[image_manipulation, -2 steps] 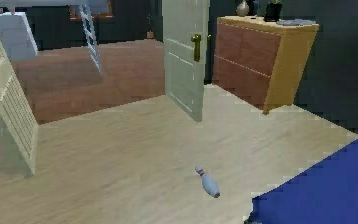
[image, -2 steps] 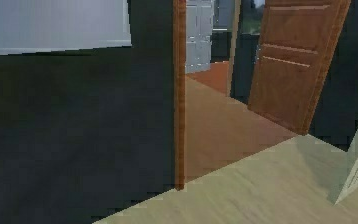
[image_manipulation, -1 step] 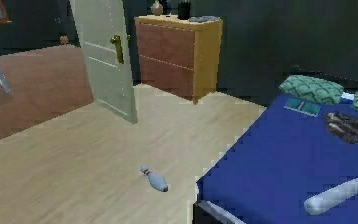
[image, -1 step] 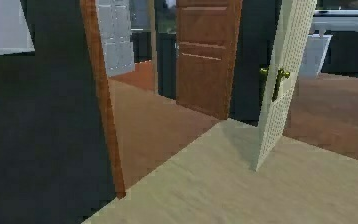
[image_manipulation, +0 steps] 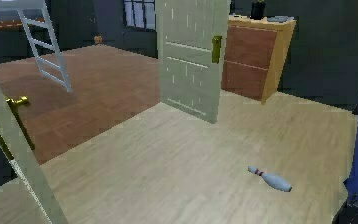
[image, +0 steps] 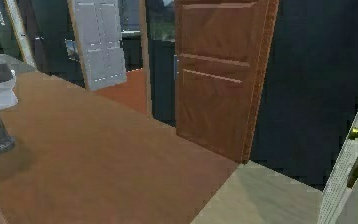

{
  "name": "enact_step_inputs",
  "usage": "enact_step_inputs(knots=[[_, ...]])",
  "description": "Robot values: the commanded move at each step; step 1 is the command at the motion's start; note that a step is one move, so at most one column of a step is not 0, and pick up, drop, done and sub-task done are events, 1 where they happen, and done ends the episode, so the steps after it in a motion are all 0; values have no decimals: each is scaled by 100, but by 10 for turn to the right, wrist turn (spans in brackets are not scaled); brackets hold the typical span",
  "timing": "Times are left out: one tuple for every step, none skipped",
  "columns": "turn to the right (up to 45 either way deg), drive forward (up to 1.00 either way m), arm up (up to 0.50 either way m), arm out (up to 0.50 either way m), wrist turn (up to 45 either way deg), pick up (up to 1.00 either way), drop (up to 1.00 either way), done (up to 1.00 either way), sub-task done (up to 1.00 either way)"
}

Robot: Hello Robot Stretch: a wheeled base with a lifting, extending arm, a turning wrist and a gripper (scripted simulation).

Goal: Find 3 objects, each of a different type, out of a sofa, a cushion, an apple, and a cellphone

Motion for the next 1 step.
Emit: enact_step_inputs(knots=[[60,0,0,0,0,0,0,0,0]])
